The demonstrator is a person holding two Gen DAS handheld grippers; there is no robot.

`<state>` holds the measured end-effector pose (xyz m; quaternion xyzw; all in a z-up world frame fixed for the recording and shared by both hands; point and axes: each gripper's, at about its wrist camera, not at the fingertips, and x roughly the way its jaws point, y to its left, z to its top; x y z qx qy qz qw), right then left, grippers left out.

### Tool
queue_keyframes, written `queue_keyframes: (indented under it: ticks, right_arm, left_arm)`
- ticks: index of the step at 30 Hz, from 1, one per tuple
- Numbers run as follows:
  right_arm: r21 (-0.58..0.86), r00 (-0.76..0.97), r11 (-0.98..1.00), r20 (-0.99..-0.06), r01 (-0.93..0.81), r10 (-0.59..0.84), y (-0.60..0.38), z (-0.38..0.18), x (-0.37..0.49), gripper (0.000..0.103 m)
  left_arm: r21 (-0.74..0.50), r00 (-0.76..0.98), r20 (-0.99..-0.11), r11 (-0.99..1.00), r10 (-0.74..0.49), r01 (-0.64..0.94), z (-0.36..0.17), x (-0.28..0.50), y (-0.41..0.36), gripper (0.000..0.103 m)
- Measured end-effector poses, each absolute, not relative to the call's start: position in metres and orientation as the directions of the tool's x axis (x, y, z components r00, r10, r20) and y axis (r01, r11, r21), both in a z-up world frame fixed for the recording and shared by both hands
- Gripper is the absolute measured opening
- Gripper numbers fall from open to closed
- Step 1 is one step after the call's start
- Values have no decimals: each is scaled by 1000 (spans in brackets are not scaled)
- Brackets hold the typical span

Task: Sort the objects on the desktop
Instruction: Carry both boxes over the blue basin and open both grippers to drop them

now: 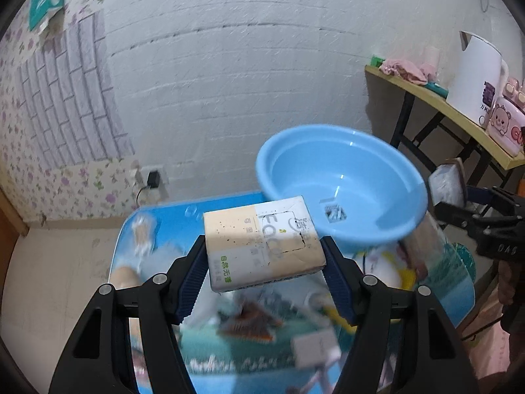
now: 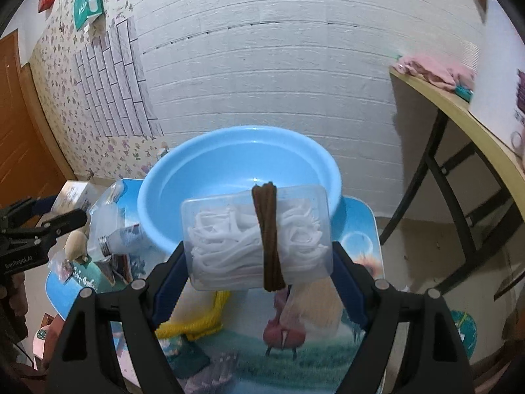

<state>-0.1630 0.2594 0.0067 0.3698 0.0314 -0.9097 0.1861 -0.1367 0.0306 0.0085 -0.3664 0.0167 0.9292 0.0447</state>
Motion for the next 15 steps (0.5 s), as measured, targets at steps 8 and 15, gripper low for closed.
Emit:
queue_keyframes:
  ticks: [8, 15]
  right_arm:
    - [83, -618, -917, -714, 391, -329, 247, -1, -203, 82]
    - [47, -574, -912, -763, 406, -295, 232, -17, -232, 82]
  left_arm:
    - [-5, -725, -678, -987, 122, -162, 11, -177, 51, 66]
    - [-8, -703, -695, -979, 151, -203, 0, -215, 64, 66]
